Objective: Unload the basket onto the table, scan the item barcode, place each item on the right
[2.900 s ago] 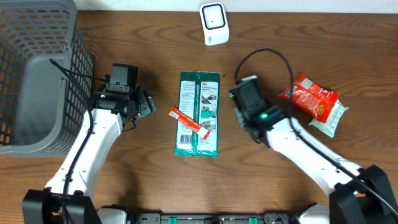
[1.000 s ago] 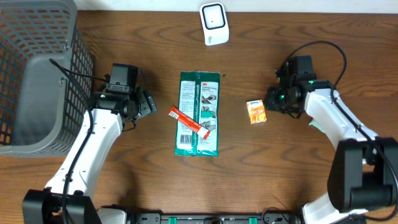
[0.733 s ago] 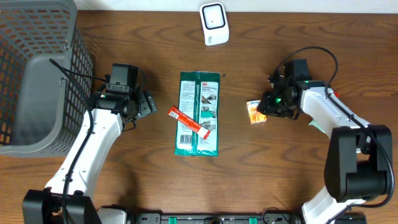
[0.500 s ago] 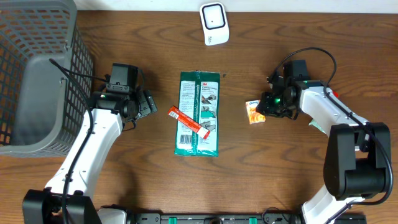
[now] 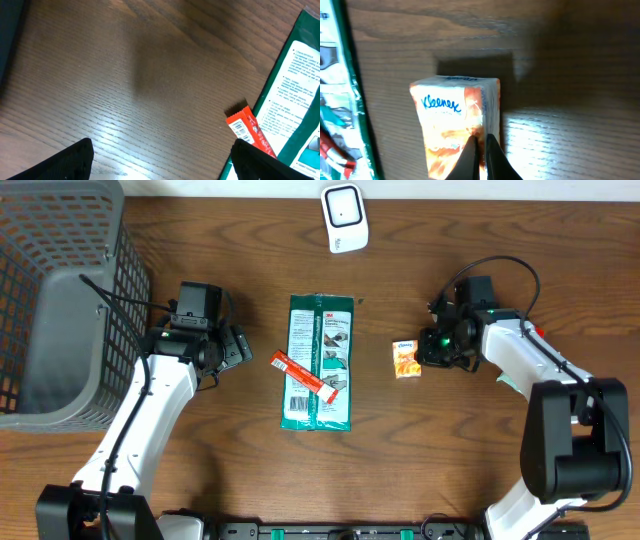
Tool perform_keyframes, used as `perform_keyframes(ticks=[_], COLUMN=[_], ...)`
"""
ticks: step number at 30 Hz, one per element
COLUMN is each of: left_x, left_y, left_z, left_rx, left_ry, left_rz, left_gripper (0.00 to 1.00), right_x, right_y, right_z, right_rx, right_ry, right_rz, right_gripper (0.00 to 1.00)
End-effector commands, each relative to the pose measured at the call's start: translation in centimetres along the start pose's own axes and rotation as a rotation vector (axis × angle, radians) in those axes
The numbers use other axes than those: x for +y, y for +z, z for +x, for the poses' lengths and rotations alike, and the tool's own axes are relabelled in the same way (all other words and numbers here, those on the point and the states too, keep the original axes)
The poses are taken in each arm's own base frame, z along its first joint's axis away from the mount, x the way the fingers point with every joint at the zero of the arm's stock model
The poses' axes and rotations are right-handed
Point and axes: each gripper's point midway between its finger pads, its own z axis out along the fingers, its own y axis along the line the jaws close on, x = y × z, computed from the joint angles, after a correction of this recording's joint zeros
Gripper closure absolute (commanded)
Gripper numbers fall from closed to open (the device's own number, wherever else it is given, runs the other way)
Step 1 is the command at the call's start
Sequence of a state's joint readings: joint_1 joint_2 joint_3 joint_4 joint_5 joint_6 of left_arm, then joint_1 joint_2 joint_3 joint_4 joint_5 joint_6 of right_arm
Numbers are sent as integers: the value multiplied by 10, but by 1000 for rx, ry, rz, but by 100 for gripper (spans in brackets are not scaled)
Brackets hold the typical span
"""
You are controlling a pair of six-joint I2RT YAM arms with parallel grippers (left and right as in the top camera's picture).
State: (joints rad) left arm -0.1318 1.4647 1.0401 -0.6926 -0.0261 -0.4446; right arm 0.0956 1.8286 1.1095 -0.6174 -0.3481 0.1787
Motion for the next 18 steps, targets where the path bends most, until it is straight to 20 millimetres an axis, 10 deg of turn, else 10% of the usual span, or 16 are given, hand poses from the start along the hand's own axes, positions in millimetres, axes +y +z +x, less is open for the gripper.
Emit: perform_keyframes(ticks=[1,13,18], left_x=[1,1,1], left_y=[-1,-1,-1], left_z=[-4,-4,-4], left_rx=[-8,-8,-7], left_ry=[-5,-5,-5], left_rz=[-6,-6,-7], left_gripper=[11,11,12], right_x=[16,60,65], right_y=[-29,-64,-59], right_z=[-12,-7,-5], right_rx=[-105,-346,-357], right_ry=[-82,-405,-282], right_rz=[77,636,543], right_gripper=[99,99,72])
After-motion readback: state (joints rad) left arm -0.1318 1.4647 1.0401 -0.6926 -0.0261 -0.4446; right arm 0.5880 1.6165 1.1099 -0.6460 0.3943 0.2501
